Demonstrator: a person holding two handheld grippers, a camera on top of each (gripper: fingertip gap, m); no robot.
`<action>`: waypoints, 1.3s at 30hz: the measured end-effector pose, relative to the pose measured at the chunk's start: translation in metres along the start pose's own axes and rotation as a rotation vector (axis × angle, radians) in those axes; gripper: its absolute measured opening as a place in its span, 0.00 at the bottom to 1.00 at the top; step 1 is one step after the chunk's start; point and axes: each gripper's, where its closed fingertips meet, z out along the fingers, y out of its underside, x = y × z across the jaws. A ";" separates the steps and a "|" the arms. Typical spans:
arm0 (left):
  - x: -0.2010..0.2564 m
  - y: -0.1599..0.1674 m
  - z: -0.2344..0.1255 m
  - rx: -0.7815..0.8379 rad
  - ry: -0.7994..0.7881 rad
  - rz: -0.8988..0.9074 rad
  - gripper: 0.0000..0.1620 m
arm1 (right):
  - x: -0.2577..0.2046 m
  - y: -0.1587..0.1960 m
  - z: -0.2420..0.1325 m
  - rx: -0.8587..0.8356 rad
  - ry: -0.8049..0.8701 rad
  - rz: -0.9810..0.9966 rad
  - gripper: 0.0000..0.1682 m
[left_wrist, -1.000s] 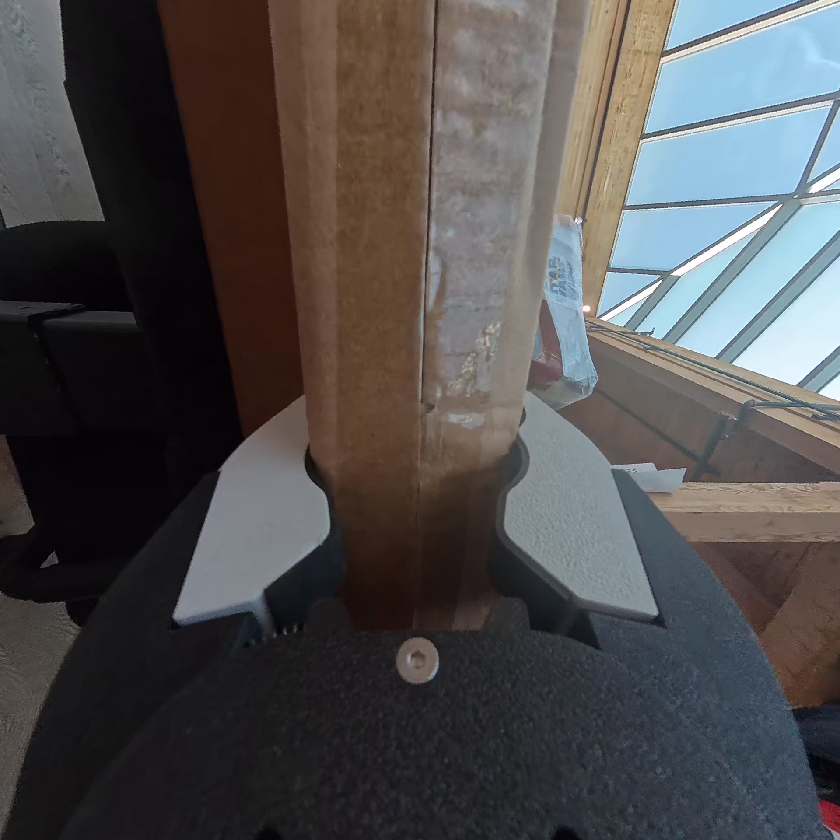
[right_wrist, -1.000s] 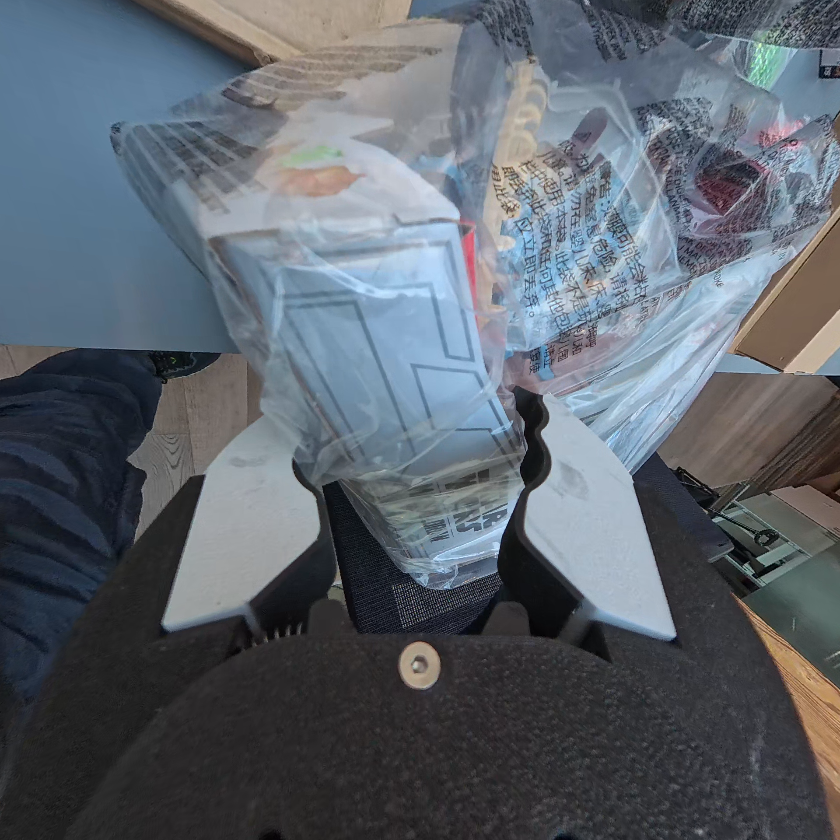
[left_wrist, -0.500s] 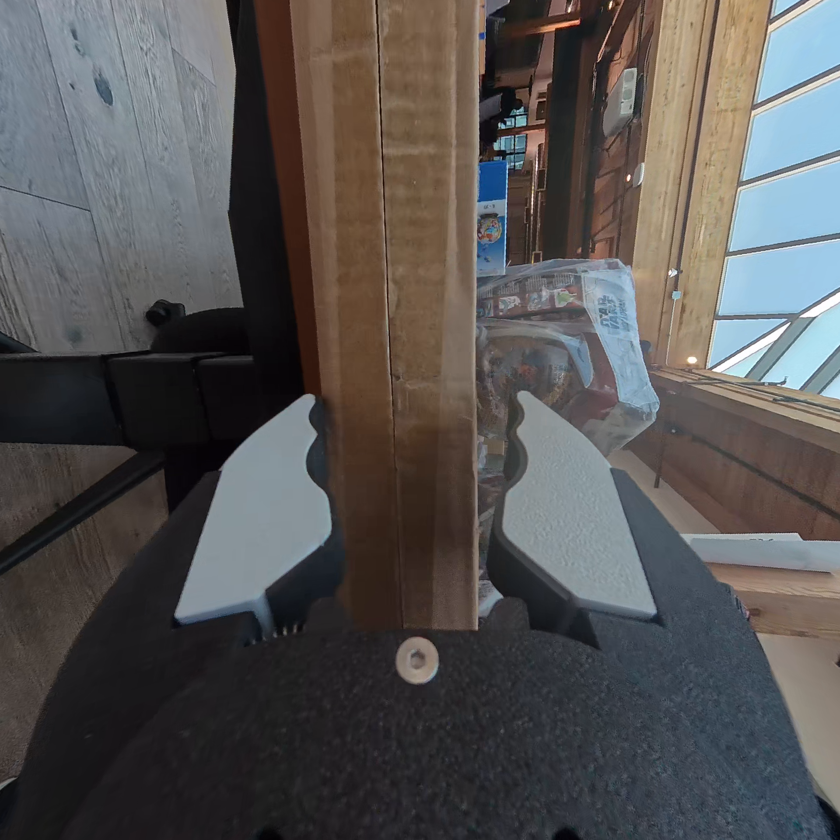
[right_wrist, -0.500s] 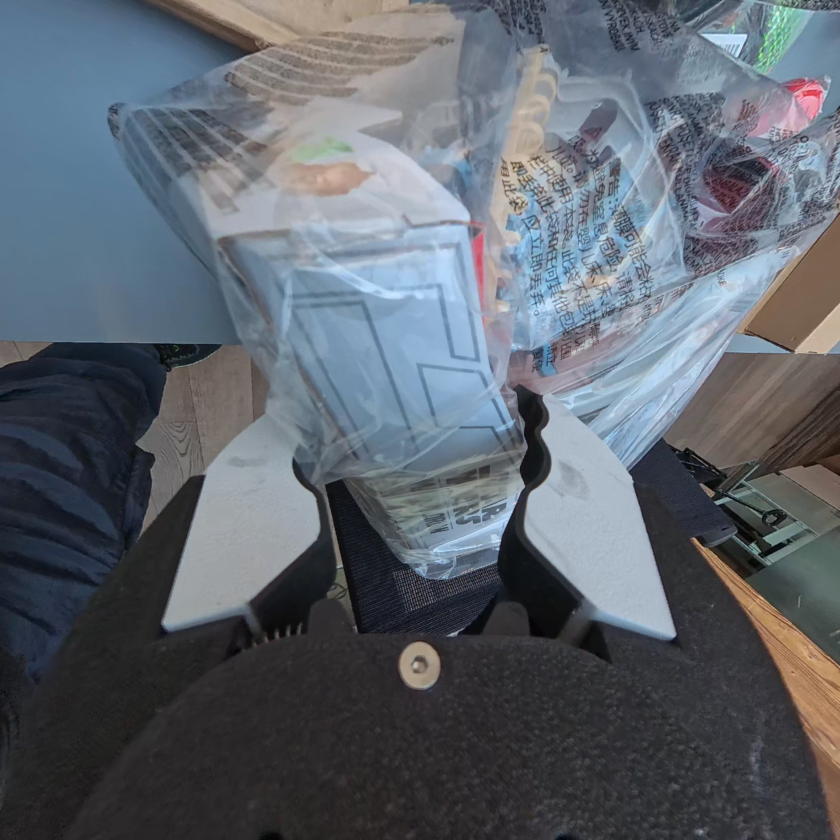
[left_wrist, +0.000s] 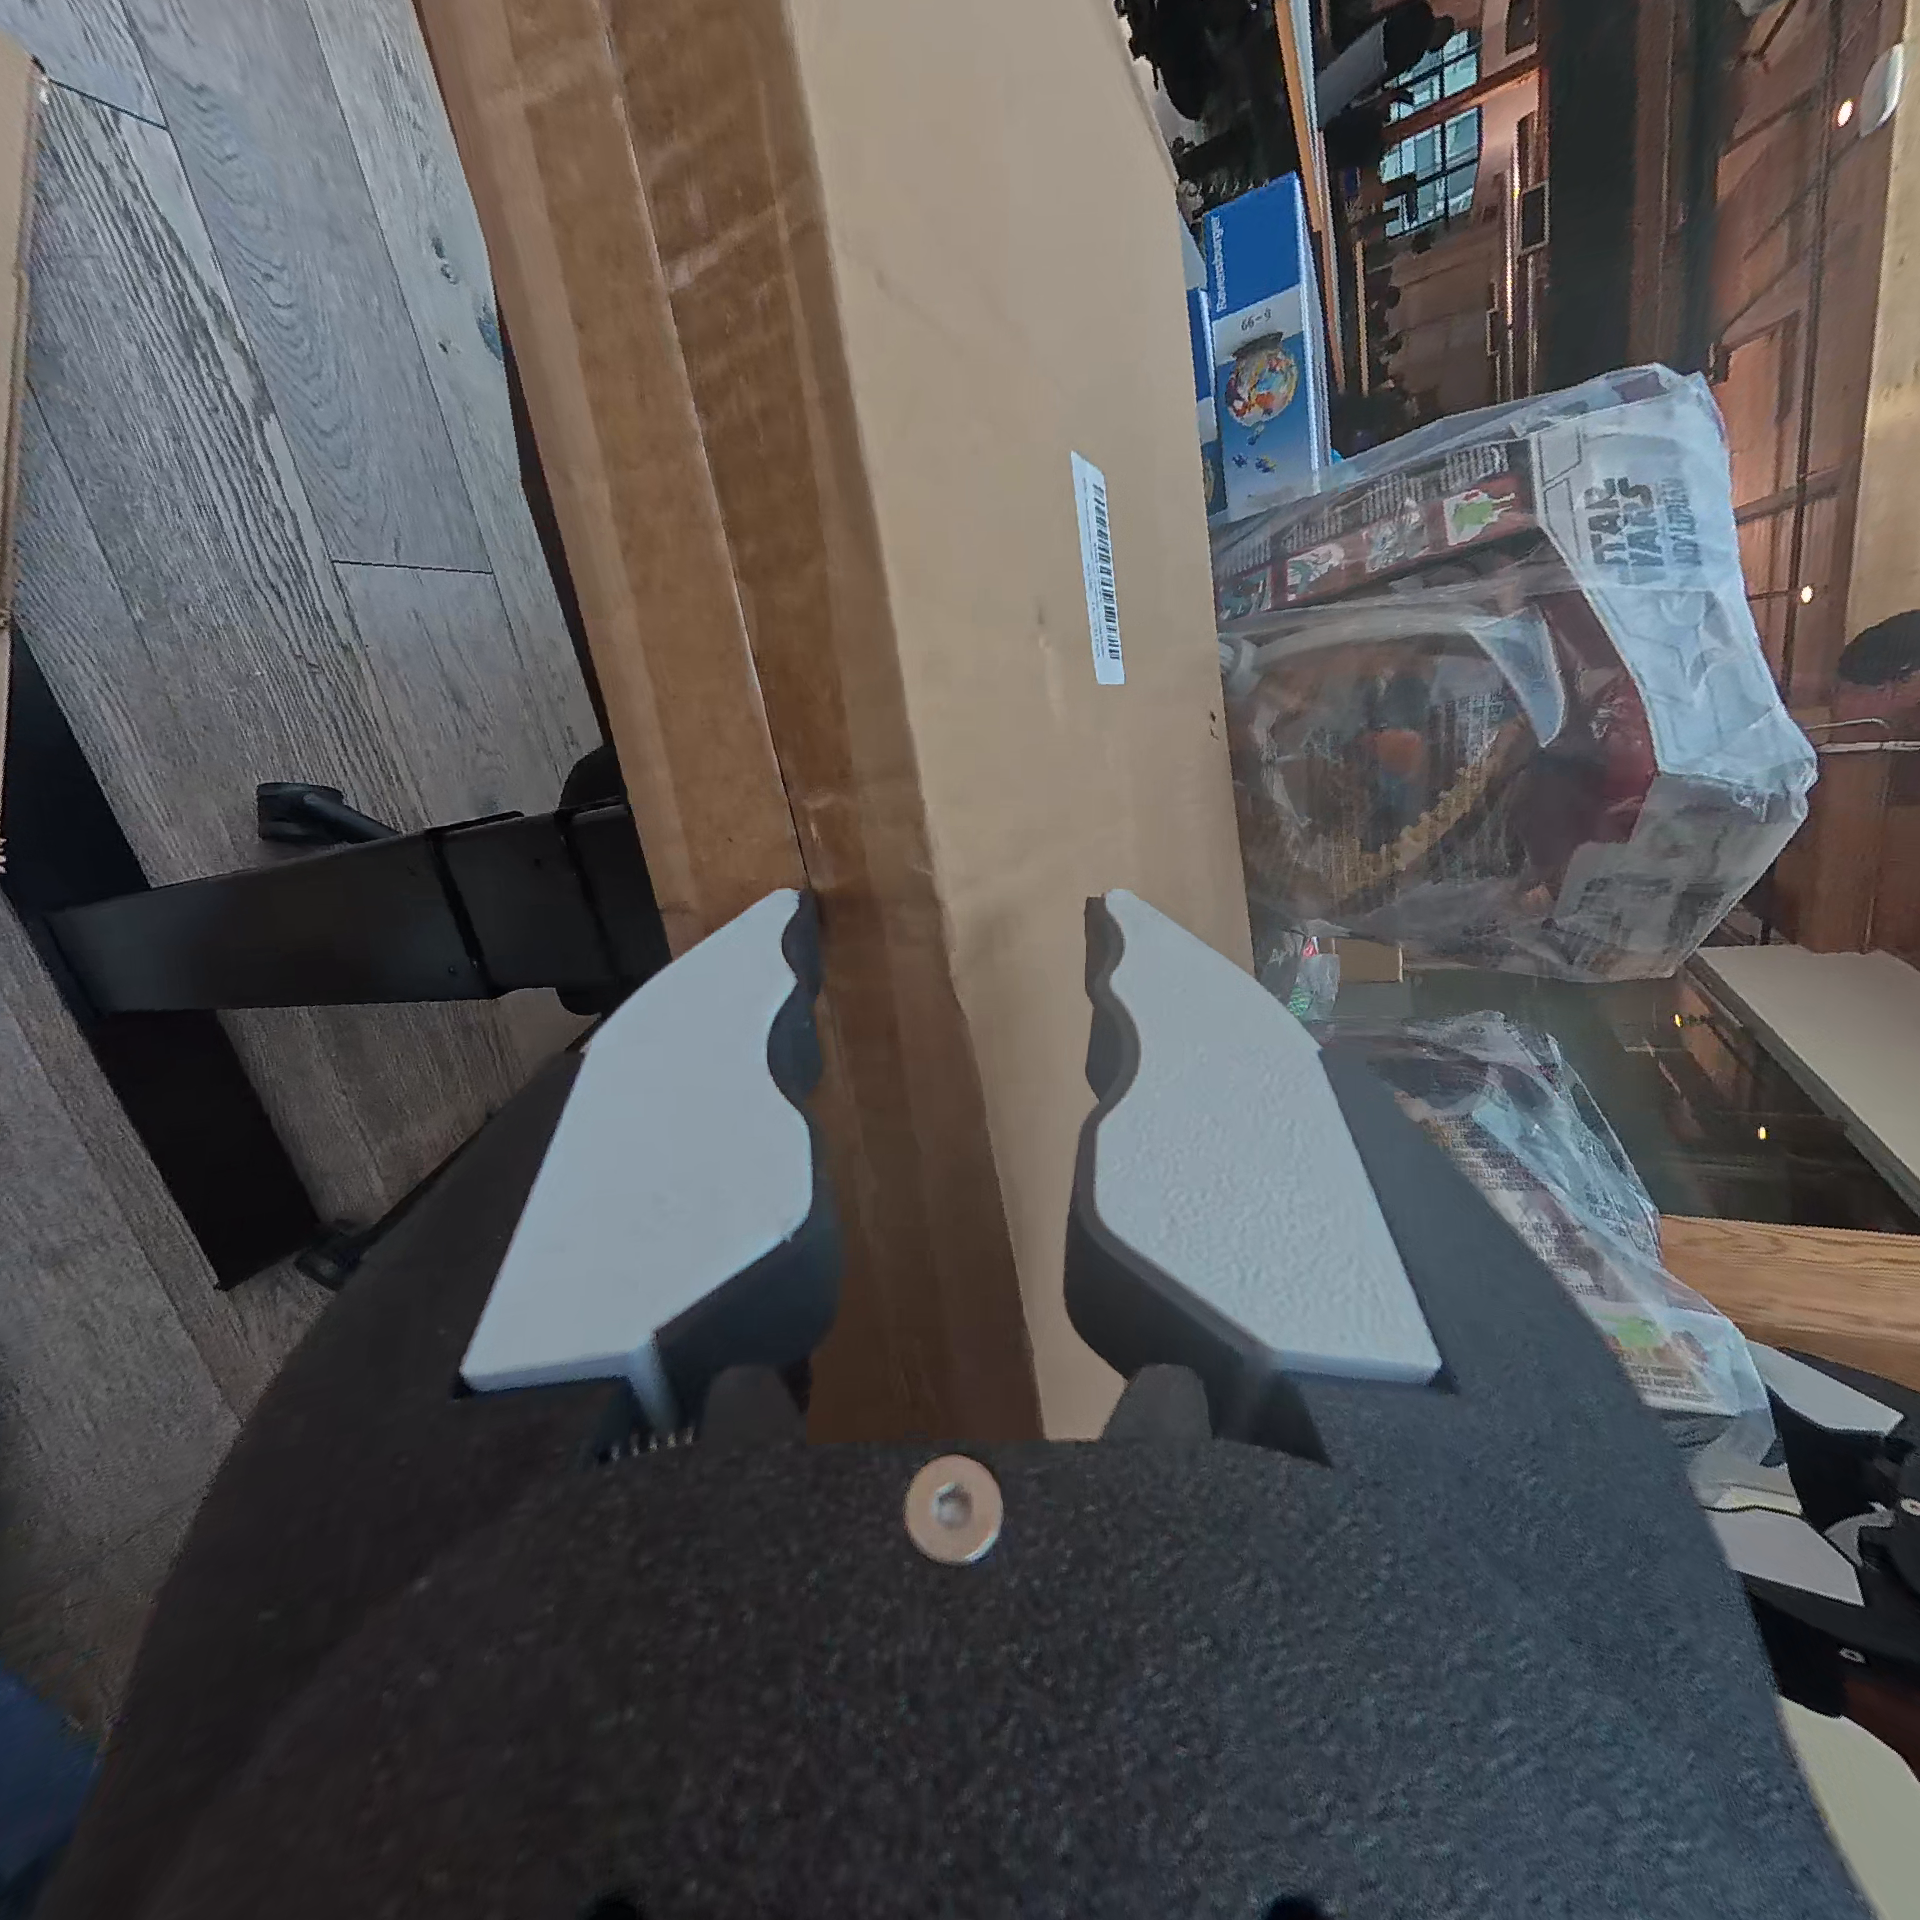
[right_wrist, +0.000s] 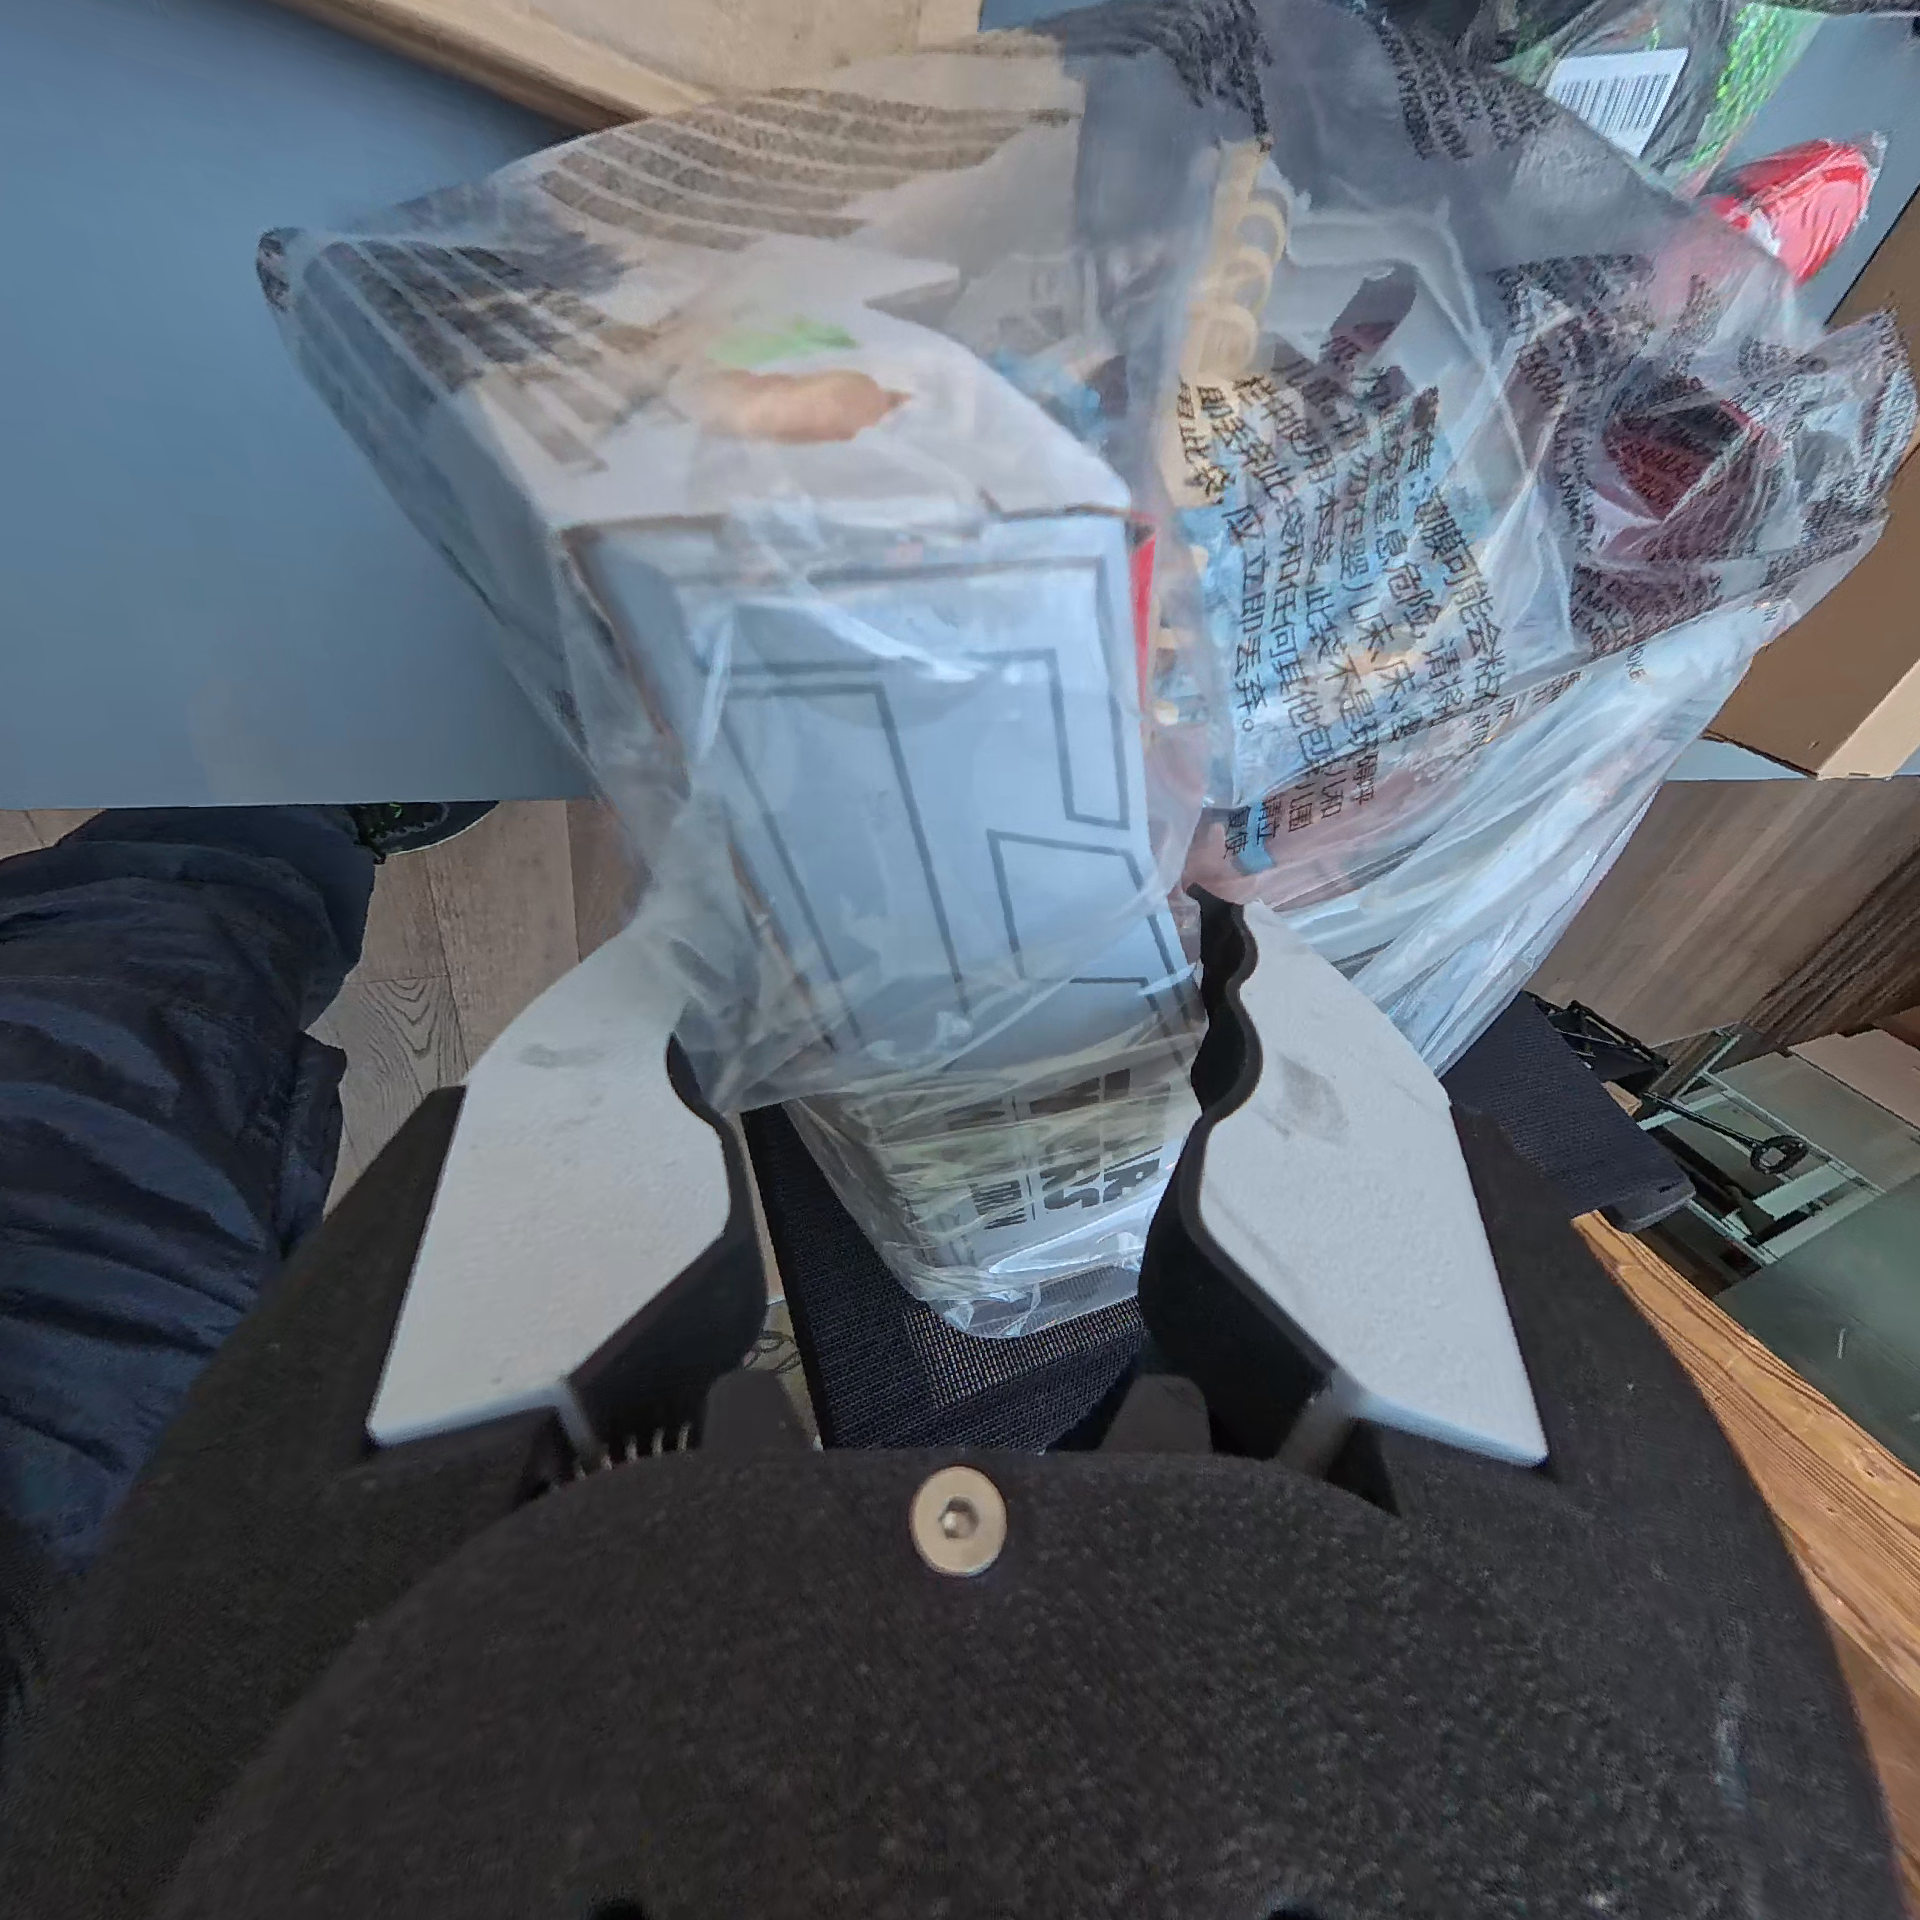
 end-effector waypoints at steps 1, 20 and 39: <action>0.002 0.003 0.003 -0.017 0.001 0.007 0.31 | 0.001 0.000 0.001 -0.002 0.001 0.003 0.54; 0.041 0.009 -0.040 -0.036 0.155 0.196 0.34 | 0.002 0.001 -0.022 0.225 -0.131 0.026 0.47; 0.235 0.263 -0.290 0.204 0.422 0.389 0.41 | -0.193 0.027 -0.301 1.061 -1.387 0.149 0.44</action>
